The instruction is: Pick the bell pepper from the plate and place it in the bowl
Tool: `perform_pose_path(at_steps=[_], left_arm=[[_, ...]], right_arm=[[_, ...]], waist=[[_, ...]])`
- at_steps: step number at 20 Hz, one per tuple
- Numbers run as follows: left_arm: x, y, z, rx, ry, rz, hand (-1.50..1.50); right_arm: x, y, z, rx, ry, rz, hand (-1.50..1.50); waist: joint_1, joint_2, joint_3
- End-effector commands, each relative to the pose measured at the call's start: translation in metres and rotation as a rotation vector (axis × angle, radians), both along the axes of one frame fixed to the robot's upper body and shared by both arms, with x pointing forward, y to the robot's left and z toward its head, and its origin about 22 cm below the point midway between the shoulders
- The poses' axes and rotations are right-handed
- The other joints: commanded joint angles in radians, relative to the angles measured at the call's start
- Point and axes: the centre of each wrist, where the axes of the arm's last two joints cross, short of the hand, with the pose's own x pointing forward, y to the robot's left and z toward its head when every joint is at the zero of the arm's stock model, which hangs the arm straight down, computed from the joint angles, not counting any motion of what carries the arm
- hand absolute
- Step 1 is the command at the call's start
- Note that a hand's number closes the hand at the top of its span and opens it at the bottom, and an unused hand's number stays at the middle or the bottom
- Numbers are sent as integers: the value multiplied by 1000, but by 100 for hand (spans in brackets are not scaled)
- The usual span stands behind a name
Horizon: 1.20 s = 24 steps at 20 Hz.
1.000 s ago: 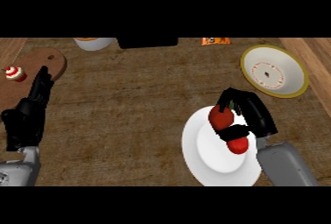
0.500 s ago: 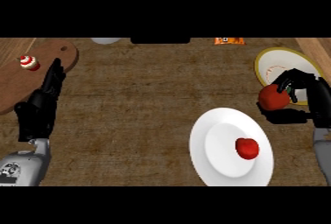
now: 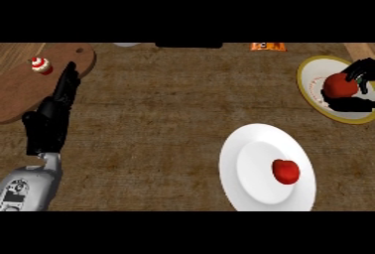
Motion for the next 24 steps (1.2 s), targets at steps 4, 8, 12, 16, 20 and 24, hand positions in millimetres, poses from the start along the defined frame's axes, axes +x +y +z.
perform_pose_path(at_steps=[4,8,12,16,20,24], left_arm=[[0,-15,4,5,-13,-21,0],[17,-19,1,-7,-23,-33,0],[8,-21,5,5,-31,-60,0],[5,-17,-1,-5,-25,-63,0],[10,-28,8,-9,-42,-63,0],[12,-22,7,0,-34,-44,0]], right_arm=[[7,-39,-21,-225,-12,-156,150],[17,-47,-14,-207,-25,-202,150],[10,-57,-28,-79,56,-226,150],[4,-63,-35,-22,128,-138,-150],[11,-56,-35,65,113,-36,-150],[17,-59,-20,177,6,-29,-150]], waist=[[37,12,3],[32,24,4],[53,27,6],[64,33,8],[61,33,9],[57,31,8]])
